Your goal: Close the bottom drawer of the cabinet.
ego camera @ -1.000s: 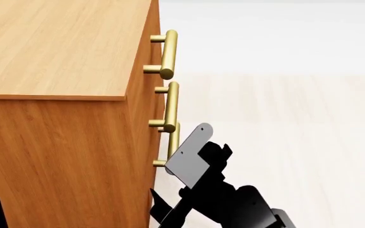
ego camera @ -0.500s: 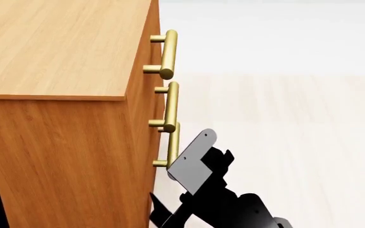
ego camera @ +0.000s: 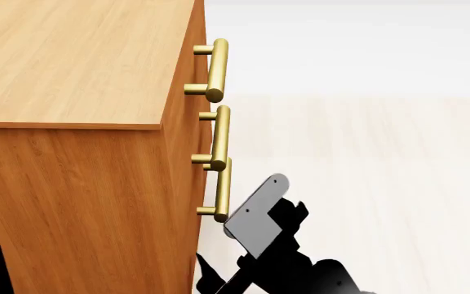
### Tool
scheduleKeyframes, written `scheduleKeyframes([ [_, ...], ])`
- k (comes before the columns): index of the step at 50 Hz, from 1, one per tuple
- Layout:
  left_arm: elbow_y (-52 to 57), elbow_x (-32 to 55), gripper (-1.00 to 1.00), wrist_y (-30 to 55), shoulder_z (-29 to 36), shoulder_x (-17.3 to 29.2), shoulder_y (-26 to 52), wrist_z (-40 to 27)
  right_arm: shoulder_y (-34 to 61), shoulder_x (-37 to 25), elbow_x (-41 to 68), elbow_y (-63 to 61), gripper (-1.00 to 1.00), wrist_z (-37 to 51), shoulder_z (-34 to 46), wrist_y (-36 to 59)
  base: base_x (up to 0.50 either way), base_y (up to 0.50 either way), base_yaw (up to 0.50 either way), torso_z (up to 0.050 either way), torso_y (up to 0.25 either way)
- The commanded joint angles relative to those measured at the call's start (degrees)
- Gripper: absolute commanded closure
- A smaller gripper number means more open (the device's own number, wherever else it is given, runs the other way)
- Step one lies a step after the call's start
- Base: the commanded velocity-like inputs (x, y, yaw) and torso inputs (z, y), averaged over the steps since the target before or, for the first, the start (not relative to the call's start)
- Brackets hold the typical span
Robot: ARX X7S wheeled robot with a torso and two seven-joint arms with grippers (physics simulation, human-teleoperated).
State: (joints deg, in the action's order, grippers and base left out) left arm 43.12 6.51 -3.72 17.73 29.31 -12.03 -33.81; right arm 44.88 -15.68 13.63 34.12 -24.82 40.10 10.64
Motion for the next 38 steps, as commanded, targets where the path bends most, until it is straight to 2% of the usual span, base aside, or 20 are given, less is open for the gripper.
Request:
scheduleKeyframes([
  [1, -1.69, -0.94, -1.0, -1.51, -1.19, -1.46, -0.02, 1.35, -1.24, 0.44, 0.76, 1.1, -1.0, -0.75, -2.4, -1.74, 0.0, 0.0, 0.0, 0.0, 0.0],
  [22, -1.02, -0.91, -1.0, -0.48, -0.79, -1.34, 0.27, 1.18, -4.31, -1.59, 1.9, -1.77, -1.0, 0.98, -3.55, -1.87, 0.0, 0.0, 0.0, 0.0, 0.0],
  [38, -0.35, -0.61, -1.0, 0.59, -0.39, -1.21, 0.69, 1.24, -10.15, -5.9, 3.23, -11.15, -1.0, 4.84, -5.39, -0.3, 0.0, 0.0, 0.0, 0.0, 0.0],
])
